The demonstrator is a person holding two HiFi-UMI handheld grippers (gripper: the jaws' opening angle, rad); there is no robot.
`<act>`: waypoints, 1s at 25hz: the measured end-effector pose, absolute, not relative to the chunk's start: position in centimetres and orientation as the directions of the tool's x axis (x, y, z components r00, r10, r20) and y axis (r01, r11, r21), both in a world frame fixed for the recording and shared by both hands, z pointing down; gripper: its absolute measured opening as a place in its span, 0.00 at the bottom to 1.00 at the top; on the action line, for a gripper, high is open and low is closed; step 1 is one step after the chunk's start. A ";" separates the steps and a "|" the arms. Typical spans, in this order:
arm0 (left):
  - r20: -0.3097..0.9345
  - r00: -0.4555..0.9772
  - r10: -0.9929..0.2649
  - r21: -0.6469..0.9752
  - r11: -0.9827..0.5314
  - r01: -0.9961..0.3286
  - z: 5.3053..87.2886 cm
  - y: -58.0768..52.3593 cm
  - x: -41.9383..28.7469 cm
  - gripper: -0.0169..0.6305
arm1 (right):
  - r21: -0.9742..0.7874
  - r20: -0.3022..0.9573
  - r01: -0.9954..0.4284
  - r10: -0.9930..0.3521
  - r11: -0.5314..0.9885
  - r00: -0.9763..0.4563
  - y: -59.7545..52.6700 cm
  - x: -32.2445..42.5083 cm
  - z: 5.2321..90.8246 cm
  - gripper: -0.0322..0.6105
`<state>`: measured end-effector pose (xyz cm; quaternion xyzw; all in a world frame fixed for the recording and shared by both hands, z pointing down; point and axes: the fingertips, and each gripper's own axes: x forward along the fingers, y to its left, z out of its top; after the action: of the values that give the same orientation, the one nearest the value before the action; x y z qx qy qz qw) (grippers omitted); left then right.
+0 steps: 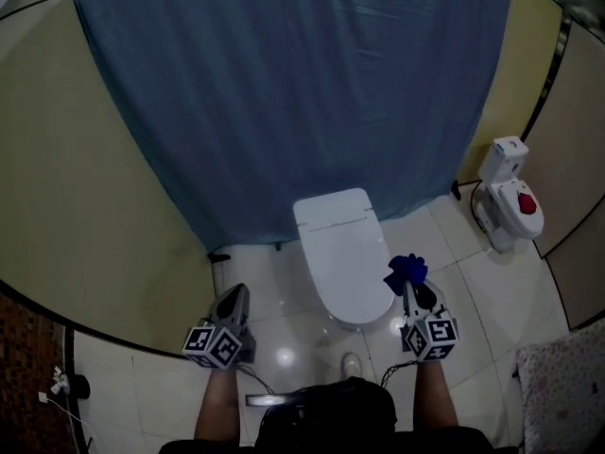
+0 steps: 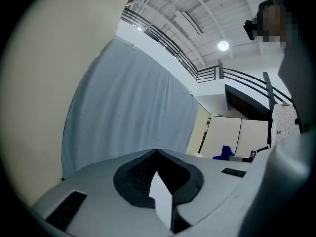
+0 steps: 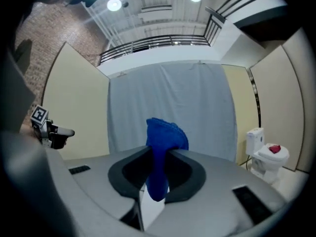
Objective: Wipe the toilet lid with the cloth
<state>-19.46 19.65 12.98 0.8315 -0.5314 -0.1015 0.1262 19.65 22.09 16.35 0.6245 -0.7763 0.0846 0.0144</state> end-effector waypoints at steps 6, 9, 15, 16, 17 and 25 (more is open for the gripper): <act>-0.090 0.398 -0.913 0.302 -0.406 -0.863 11.8 24.7 -25.3 0.01 | -0.100 0.070 -0.976 -0.977 0.195 -0.202 27.3 14.5 13.8 0.14; -0.119 0.424 -0.898 0.280 -0.440 -0.853 11.9 26.4 -25.9 0.01 | -0.106 0.044 -0.977 -0.981 0.184 -0.190 29.3 13.4 13.5 0.14; -0.181 0.428 -0.886 0.299 -0.464 -0.834 10.1 28.1 -26.7 0.01 | -0.091 -0.008 -0.984 -0.988 0.155 -0.155 31.6 12.4 12.8 0.14; -0.185 0.428 -0.884 0.305 -0.466 -0.831 9.9 28.4 -26.7 0.01 | -0.098 -0.017 -0.984 -0.989 0.150 -0.149 32.0 12.5 12.7 0.14; -0.191 0.431 -0.882 0.313 -0.470 -0.825 9.7 28.8 -26.8 0.01 | -0.101 -0.022 -0.984 -0.989 0.146 -0.144 32.3 12.5 12.7 0.14; -0.198 0.424 -0.884 0.318 -0.467 -0.826 9.7 29.6 -27.8 0.01 | -0.097 0.003 -0.986 -0.991 0.136 -0.137 33.3 12.3 12.9 0.14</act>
<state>-27.82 29.63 9.66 0.8393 -0.5092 -0.1700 0.0860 12.33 33.26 12.93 0.6563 -0.7530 0.0376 -0.0310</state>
